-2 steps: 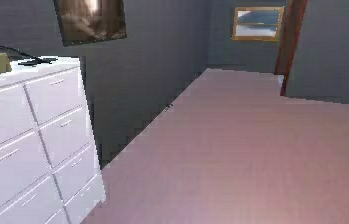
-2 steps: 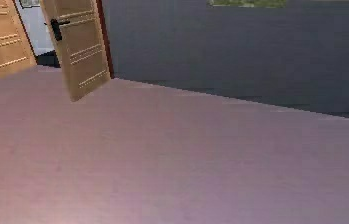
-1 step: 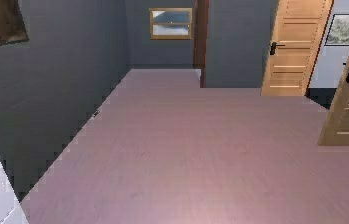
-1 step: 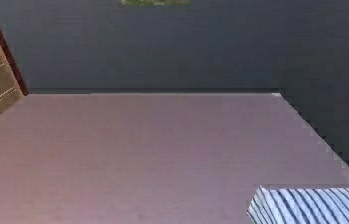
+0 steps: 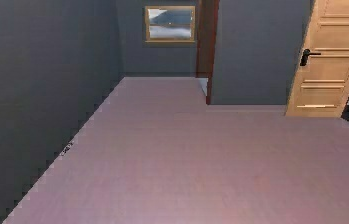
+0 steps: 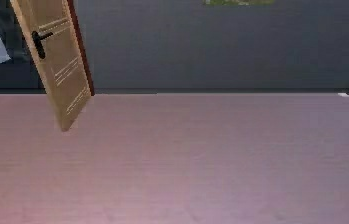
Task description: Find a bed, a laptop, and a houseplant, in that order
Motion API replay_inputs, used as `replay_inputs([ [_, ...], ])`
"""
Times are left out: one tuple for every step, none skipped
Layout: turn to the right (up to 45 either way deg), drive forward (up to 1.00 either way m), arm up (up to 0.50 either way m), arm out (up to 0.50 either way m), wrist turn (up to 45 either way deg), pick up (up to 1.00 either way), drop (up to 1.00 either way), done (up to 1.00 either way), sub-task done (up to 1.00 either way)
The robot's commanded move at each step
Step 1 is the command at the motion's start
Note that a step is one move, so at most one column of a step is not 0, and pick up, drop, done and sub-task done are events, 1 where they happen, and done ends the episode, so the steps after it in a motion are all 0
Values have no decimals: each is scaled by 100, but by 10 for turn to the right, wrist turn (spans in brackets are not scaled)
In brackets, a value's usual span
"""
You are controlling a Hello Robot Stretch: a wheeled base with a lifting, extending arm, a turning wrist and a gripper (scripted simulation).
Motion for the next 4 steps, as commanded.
replay_inputs([
  [0,100,0,0,0,0,0,0,0],
  [0,100,0,0,0,0,0,0,0],
  [0,100,0,0,0,0,0,0,0],
  [0,80,0,0,0,0,0,0,0],
])
